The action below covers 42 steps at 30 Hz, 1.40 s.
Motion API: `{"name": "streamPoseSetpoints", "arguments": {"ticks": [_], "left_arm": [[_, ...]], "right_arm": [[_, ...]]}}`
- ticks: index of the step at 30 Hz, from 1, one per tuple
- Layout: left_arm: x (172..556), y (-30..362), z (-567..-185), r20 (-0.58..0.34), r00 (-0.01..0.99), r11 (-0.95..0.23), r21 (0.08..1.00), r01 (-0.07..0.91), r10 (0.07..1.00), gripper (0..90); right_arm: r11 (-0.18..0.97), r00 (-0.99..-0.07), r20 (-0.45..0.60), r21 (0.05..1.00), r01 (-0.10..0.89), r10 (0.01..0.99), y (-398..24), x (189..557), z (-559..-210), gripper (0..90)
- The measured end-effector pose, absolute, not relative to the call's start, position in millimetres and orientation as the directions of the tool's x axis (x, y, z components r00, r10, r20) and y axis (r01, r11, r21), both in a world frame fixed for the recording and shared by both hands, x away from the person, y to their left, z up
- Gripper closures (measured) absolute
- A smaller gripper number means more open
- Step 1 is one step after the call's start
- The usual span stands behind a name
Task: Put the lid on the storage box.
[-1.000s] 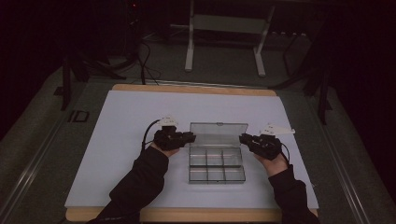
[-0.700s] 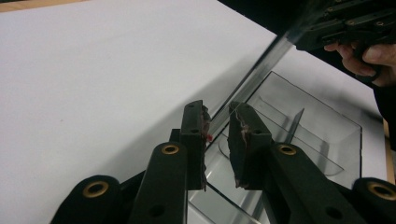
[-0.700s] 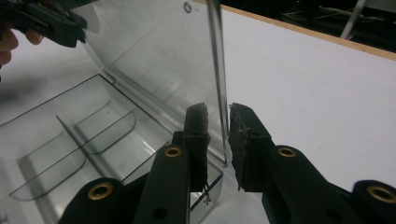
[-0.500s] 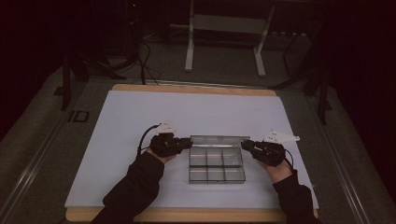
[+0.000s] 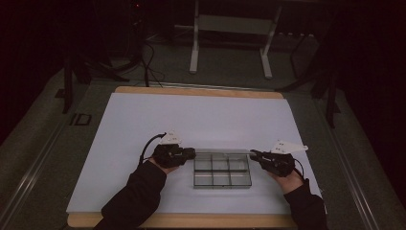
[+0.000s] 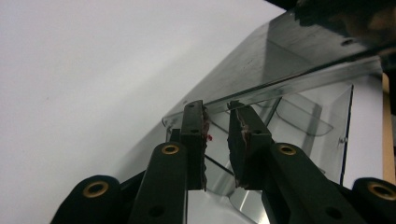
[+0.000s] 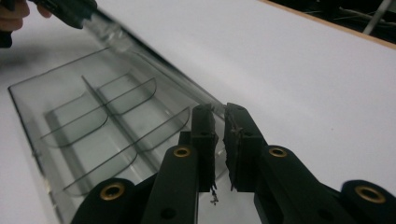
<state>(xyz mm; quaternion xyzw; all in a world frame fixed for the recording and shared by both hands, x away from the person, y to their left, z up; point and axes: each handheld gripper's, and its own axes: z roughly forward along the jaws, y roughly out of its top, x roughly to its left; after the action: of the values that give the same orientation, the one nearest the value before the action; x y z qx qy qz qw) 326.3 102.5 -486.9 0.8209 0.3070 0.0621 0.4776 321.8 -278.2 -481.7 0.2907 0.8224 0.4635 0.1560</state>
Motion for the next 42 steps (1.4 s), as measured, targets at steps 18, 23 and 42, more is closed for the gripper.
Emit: {"name": "streamPoseSetpoints", "arguments": {"ticks": [18,23,42], "left_arm": [[318,105,-506,-0.2,0.804,-0.397,0.787,0.472,0.56,75.4],[321,106,-512,-0.206,0.796,-0.404,0.773,0.488,0.569,71.0],[331,114,-521,-0.228,0.732,-0.36,0.753,0.55,0.642,37.0]], "right_arm": [[0.427,-0.803,0.069,0.818,0.385,0.592,-285,318,-501,85.2],[0.439,-0.799,0.068,0.806,0.397,0.597,-285,320,-506,85.0],[0.397,-0.745,0.082,0.804,0.442,0.662,-293,330,-512,58.0]]}}
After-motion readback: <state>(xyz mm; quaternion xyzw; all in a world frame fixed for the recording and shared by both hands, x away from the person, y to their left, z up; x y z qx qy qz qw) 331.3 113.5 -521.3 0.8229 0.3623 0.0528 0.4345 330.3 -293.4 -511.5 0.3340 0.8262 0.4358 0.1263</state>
